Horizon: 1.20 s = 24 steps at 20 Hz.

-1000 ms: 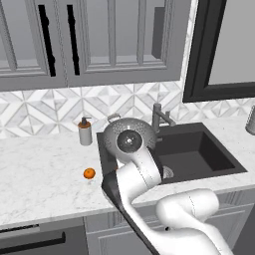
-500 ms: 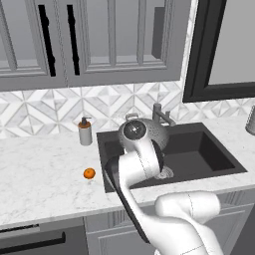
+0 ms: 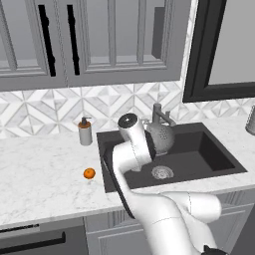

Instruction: Put the colander in the sink, put the tangerine in the colander, and turn on the sink faucet and pour water over the colander.

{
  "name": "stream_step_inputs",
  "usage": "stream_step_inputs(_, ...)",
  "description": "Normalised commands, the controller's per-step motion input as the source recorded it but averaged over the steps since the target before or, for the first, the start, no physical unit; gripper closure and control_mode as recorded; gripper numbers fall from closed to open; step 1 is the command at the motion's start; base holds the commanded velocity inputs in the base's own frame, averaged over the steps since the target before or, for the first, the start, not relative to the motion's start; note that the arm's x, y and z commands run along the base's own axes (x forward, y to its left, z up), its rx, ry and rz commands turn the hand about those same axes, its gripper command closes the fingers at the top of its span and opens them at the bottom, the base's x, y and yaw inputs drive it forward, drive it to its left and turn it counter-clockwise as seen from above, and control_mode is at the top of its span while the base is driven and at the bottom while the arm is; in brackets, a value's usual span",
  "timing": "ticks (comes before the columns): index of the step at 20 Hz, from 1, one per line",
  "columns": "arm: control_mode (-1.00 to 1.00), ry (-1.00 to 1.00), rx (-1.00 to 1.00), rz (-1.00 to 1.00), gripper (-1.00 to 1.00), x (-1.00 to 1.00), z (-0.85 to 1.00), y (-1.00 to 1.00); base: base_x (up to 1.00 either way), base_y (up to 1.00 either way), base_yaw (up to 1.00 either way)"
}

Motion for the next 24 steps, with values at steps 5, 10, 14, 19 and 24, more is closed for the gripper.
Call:
stream_step_inputs(5, -1.00, 0.06, 0.00, -0.40, 1.00, 0.22, -0.42, 0.27, 0.00, 0.00, 0.00)
stream_step_inputs(10, -1.00, 0.03, 0.01, -0.36, 1.00, 0.17, -0.37, 0.30, 0.00, 0.00, 0.00)
stream_step_inputs(14, -1.00, 0.01, 0.02, -0.35, 1.00, 0.34, -0.29, 0.13, 0.00, 0.00, 0.00)
stream_step_inputs(19, -1.00, 0.00, 0.03, -0.36, 1.00, 0.40, -0.26, 0.10, 0.00, 0.00, 0.00)
stream_step_inputs(24, -1.00, 0.00, 0.03, -0.33, 1.00, 0.22, -0.32, 0.25, 0.00, 0.00, 0.00)
